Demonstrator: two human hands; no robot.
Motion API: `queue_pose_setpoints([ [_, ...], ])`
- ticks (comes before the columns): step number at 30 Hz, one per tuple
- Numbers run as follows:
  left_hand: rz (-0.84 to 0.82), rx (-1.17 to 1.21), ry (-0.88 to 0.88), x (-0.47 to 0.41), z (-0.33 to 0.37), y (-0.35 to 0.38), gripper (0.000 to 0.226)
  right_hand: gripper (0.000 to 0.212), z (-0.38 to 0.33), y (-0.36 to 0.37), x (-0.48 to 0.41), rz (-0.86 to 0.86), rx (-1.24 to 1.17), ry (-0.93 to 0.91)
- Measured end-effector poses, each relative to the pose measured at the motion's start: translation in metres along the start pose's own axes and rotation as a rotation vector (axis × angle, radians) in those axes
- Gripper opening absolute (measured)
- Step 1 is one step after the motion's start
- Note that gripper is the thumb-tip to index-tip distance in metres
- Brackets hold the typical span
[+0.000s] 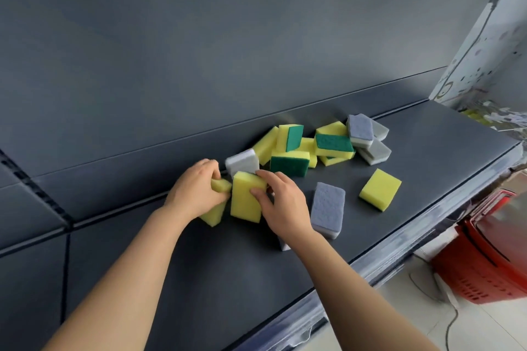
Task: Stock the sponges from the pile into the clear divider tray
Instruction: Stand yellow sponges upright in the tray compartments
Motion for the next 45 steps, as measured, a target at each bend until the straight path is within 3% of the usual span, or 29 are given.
queue_pose_setpoints([
  [3,0.004,0.061,-0.063,0.017,-0.007,-0.002,0.034,0.037,-0.004,-0.002,0.005,0.019,-0.039,-0.038],
  [11,0.095,0.438,-0.285,0.084,-0.047,-0.012,0.022,0.029,-0.023,-0.01,0.015,0.106,-0.305,-0.067],
  [20,0.281,0.801,-0.523,0.19,-0.09,-0.039,0.029,0.019,-0.08,0.025,0.032,-0.018,-0.634,-0.053],
  [32,0.554,0.918,-0.721,0.327,-0.177,-0.091,0.018,0.013,-0.214,0.091,0.072,-0.288,-0.84,-0.167],
  [45,0.684,0.898,-0.757,0.484,-0.317,-0.179,0.016,0.013,-0.415,0.173,0.155,-0.399,-0.93,-0.225],
])
Point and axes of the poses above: each hand's wrist, its own x-axis away from the middle knuckle, its own y-axis out of the palm, z = x × y, the point moved 2 cm from there along -x, towards the middle knuckle, and after that the axes turned 15 degrees about -y, right-handed, at the moved point
